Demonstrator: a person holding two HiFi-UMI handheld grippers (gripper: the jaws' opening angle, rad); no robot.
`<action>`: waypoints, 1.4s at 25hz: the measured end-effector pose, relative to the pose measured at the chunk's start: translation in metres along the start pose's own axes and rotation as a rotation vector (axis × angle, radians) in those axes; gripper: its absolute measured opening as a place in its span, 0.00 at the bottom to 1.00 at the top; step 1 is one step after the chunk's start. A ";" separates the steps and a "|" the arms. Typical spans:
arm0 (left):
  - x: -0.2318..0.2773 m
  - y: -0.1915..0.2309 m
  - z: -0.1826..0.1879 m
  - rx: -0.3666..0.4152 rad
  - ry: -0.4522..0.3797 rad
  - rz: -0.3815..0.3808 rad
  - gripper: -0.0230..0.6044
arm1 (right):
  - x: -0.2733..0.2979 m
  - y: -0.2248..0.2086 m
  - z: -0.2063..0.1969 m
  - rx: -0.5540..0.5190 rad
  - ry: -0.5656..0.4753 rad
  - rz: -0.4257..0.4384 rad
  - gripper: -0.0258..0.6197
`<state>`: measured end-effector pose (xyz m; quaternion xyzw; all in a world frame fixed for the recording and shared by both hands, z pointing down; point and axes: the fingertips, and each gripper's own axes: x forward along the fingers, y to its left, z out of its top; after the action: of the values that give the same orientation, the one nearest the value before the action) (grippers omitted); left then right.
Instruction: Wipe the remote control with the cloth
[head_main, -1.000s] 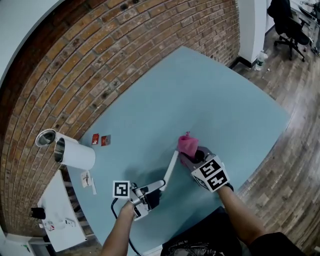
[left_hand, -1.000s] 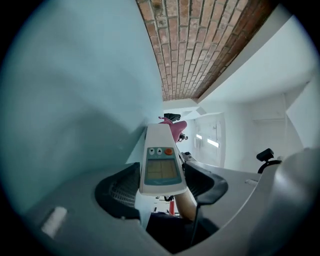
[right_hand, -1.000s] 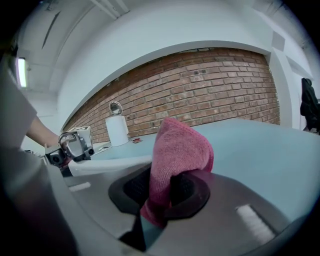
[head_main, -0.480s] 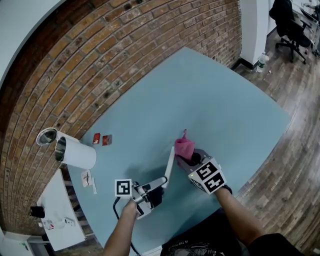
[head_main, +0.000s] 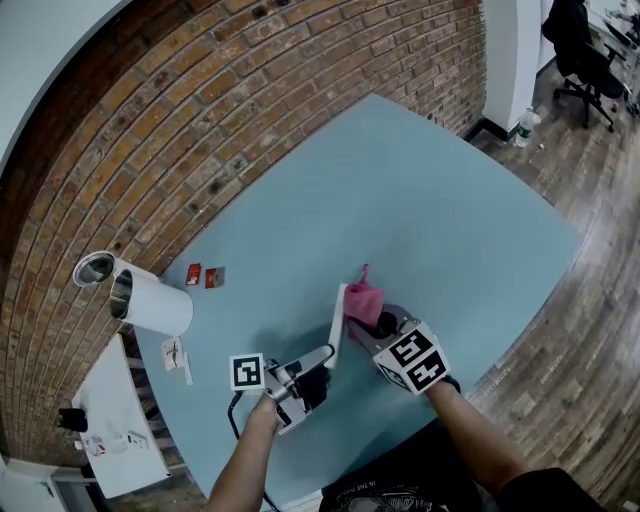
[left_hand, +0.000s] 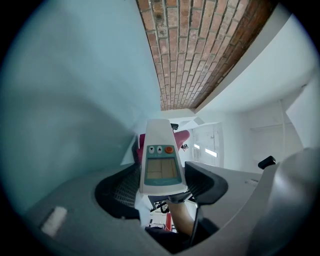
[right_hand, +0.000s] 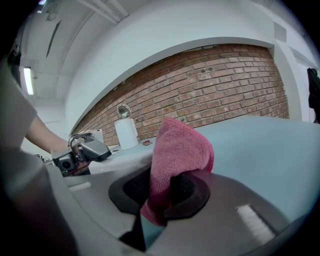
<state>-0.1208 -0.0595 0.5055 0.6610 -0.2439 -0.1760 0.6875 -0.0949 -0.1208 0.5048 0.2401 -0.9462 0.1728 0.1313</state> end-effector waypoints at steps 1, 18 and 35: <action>0.000 0.000 0.002 0.000 -0.009 -0.002 0.50 | 0.000 0.002 0.001 0.003 -0.004 0.006 0.14; 0.002 -0.004 0.035 -0.009 -0.234 0.003 0.50 | -0.010 0.044 0.010 -0.010 -0.036 0.117 0.14; 0.004 -0.002 0.058 -0.026 -0.410 0.036 0.50 | -0.017 0.078 0.012 -0.072 -0.060 0.197 0.14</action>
<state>-0.1503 -0.1094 0.5046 0.5979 -0.3881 -0.2978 0.6350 -0.1212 -0.0538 0.4673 0.1463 -0.9743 0.1435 0.0941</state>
